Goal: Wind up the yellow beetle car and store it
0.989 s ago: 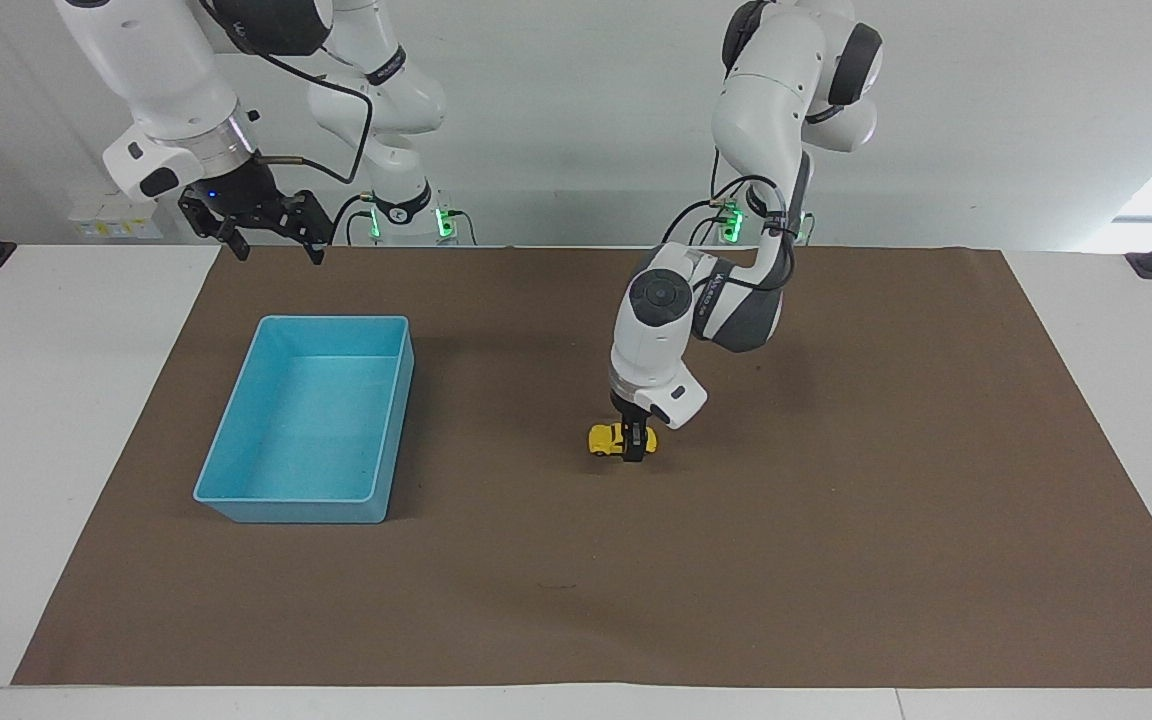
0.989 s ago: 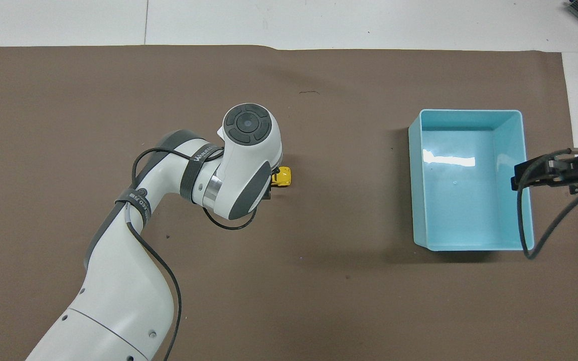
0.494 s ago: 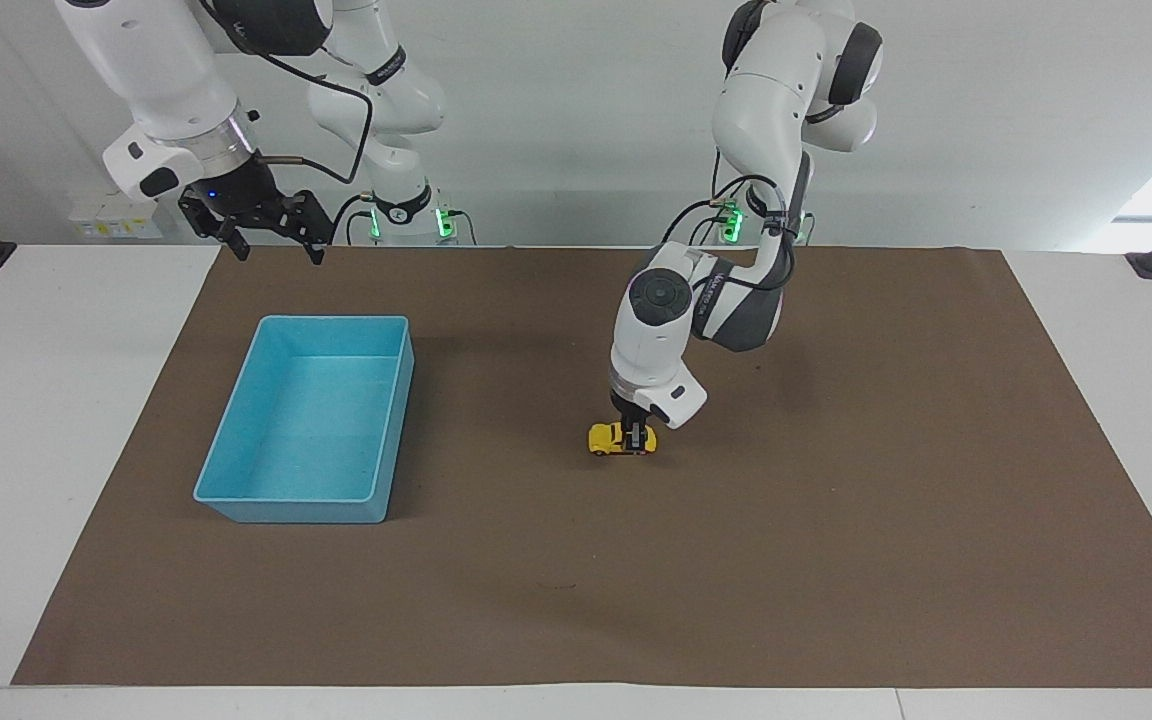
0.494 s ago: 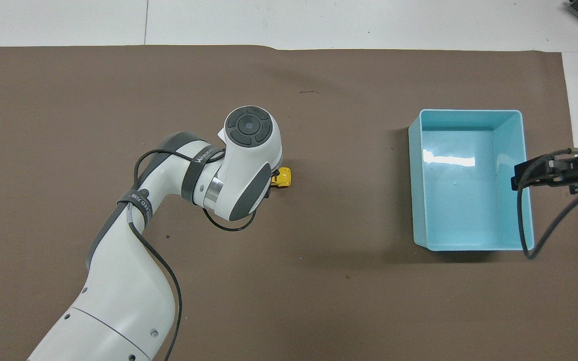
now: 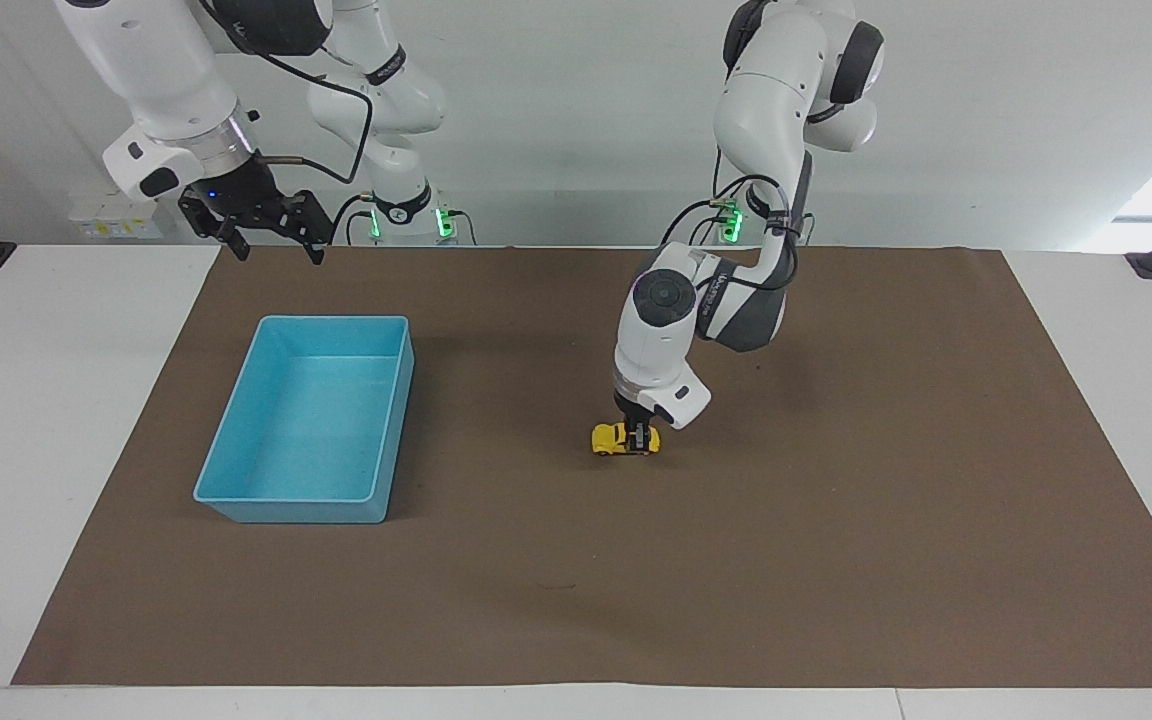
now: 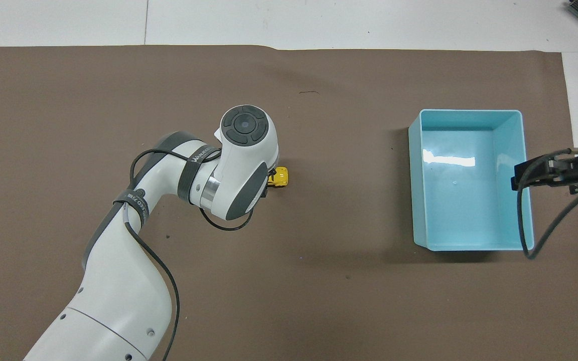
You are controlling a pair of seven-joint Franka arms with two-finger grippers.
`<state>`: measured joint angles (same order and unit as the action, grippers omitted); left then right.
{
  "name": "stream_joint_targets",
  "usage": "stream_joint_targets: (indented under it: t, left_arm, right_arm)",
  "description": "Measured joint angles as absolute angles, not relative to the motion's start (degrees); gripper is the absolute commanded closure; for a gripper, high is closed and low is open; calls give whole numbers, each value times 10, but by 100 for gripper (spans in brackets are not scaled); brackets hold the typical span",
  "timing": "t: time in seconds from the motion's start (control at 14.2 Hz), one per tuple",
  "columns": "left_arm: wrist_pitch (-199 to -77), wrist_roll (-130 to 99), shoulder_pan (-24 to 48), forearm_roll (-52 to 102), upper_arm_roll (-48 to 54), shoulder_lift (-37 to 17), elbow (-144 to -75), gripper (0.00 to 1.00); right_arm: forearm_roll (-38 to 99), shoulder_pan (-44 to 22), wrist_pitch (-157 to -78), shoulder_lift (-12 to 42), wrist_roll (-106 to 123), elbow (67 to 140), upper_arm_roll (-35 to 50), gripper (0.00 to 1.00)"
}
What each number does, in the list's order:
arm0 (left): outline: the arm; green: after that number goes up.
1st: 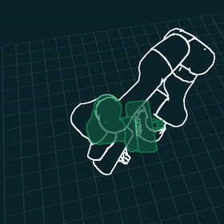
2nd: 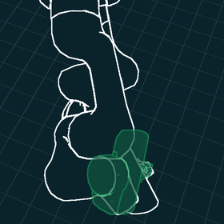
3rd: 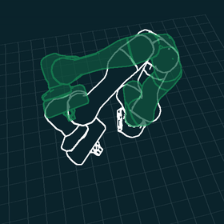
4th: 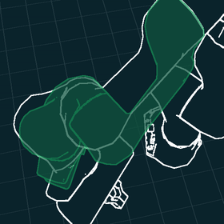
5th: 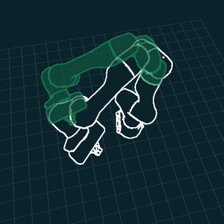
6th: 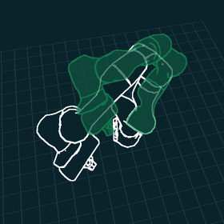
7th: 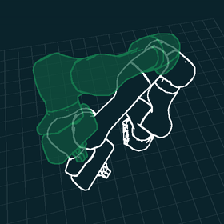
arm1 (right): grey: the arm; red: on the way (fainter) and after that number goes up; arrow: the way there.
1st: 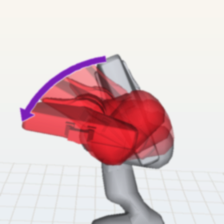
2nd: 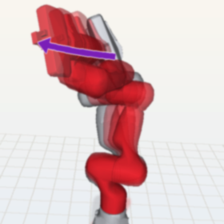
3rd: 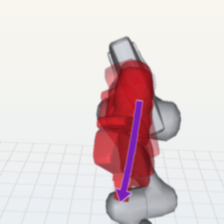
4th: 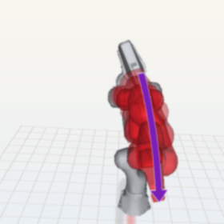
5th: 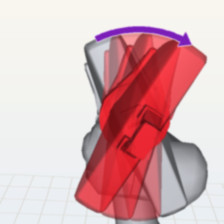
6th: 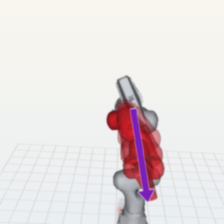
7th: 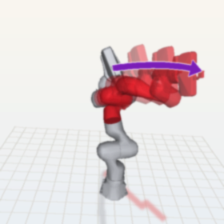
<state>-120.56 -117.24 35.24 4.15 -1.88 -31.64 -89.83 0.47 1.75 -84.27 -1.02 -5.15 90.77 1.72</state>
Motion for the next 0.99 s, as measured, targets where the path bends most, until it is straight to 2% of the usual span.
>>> stream_joint_targets:
  t: [0.99]
  left_arm:
    - [-1205,-1143,278,42,-20,-273,-964,100]
  right_arm:
    - [5,17,-843,-10,-51,908,17,0]
